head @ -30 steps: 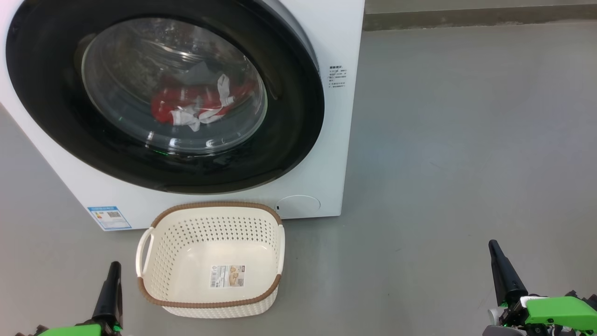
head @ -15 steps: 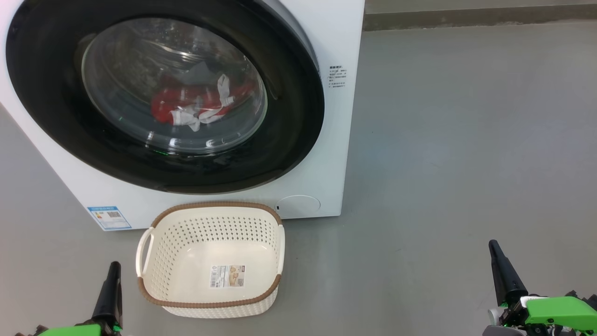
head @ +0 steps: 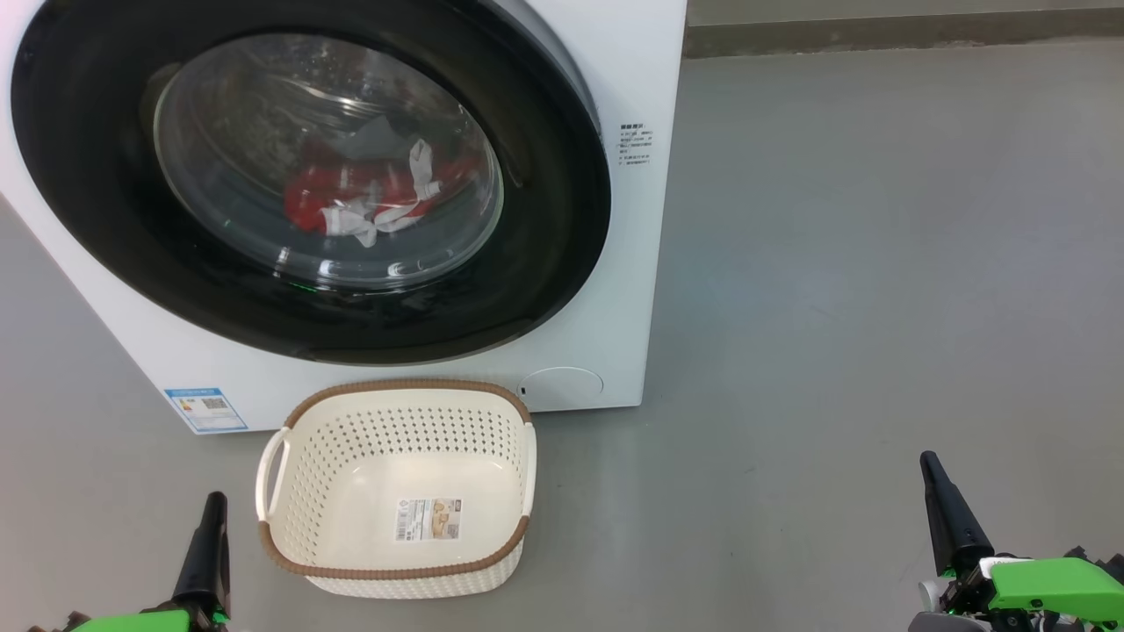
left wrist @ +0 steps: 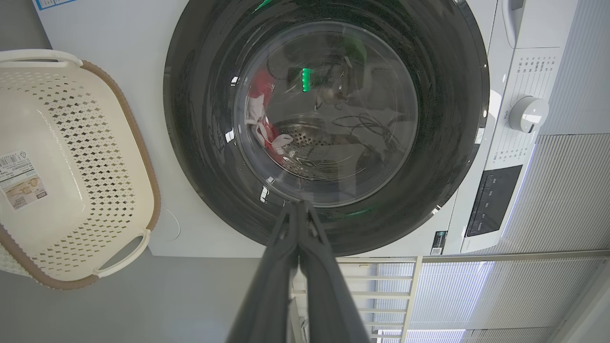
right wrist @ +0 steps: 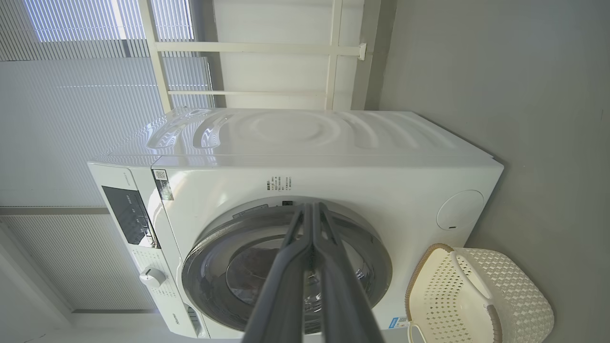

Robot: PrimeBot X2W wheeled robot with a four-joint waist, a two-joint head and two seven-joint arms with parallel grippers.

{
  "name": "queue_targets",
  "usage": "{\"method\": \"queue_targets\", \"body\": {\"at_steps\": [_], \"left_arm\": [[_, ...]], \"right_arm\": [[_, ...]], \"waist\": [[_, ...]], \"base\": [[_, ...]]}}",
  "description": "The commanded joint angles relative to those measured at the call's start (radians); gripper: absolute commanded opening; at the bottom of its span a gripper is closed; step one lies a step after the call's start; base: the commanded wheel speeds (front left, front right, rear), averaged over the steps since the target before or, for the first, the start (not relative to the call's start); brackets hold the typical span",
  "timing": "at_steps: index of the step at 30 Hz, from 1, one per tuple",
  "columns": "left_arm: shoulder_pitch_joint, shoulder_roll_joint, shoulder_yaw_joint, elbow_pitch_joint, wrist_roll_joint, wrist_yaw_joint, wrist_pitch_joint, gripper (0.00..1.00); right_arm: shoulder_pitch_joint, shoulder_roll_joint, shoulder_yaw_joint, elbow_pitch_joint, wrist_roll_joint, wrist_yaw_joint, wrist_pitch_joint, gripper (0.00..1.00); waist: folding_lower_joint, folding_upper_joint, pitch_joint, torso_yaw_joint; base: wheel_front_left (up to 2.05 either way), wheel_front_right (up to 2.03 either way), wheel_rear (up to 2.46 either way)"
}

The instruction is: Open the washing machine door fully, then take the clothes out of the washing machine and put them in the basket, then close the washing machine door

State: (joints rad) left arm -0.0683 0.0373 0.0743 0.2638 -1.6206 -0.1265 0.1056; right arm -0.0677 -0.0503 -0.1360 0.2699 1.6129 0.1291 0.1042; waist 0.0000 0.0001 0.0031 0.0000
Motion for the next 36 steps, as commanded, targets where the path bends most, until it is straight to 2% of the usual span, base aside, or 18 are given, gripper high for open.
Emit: {"method": "queue_targets", "body": {"at_steps": [1, 32, 33, 36], "left_arm": [[-0.039, 0.016, 0.036, -0.019, 0.009, -0.004, 0.005, 0.0], [-0.04, 0.015, 0.038, -0.019, 0.01, -0.004, 0.006, 0.0], [0.0, -0.003, 0.002, 0.0, 0.002, 0.0, 0.0, 1.0], [0.008, -0.009, -0.001, 0.017, 0.004, 0.0, -0.002, 1.0]], "right_arm": [[-0.04, -0.002, 0.024, -0.025, -0.003, 0.002, 0.007, 0.0], [-0.04, -0.001, 0.023, -0.025, -0.004, 0.002, 0.008, 0.0], [0.0, 0.003, -0.001, 0.0, 0.0, 0.0, 0.0, 1.0], [0.01, 0.007, -0.001, 0.019, -0.001, 0.0, -0.002, 1.0]], "waist": [[0.0, -0.0001, 0.0, 0.0], [0.0, -0.0001, 0.0, 0.0], [0.0001, -0.0001, 0.0, 0.0], [0.0, -0.0001, 0.0, 0.0]], "base": [[0.0, 0.0, 0.0], [0.0, 0.0, 0.0], [0.0, 0.0, 0.0], [0.0, 0.0, 0.0]]}}
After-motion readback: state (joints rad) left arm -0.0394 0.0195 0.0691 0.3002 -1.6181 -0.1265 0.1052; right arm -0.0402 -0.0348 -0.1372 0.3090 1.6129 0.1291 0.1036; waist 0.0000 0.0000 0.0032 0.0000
